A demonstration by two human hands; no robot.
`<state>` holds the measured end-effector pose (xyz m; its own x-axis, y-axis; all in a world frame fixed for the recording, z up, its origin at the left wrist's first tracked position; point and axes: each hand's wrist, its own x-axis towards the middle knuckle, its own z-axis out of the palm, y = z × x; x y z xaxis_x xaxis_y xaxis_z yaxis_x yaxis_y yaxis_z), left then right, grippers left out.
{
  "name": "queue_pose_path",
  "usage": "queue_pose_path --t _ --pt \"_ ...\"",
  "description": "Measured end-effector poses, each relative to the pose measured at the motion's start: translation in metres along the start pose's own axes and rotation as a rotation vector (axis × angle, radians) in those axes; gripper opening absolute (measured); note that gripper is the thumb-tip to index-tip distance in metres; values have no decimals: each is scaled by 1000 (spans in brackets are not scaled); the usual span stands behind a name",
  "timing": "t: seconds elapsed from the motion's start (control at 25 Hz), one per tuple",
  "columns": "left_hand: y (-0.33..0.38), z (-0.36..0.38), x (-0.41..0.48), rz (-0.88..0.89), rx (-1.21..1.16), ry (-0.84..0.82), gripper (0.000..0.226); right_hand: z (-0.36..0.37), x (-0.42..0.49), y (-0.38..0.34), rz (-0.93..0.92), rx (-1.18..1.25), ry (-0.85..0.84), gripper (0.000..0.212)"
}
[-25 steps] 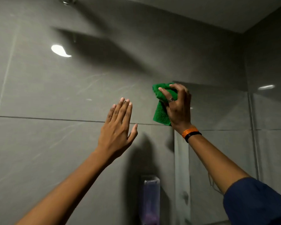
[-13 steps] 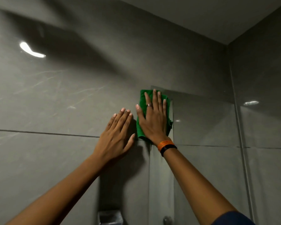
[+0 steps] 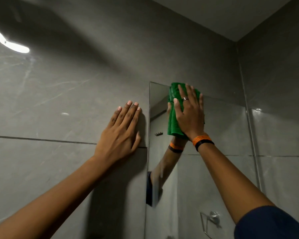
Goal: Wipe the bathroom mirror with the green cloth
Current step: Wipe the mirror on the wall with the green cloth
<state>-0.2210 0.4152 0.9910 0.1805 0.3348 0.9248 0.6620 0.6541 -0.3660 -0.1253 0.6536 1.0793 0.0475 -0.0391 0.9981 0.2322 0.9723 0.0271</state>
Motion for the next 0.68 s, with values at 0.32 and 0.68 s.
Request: queue_pose_path --t 0.32,0.68 --pt "5 10 0 53 59 46 70 -15 -10 139 255 -88 2 60" --pt "4 8 -1 42 51 39 70 -33 16 208 499 -254 -109 56"
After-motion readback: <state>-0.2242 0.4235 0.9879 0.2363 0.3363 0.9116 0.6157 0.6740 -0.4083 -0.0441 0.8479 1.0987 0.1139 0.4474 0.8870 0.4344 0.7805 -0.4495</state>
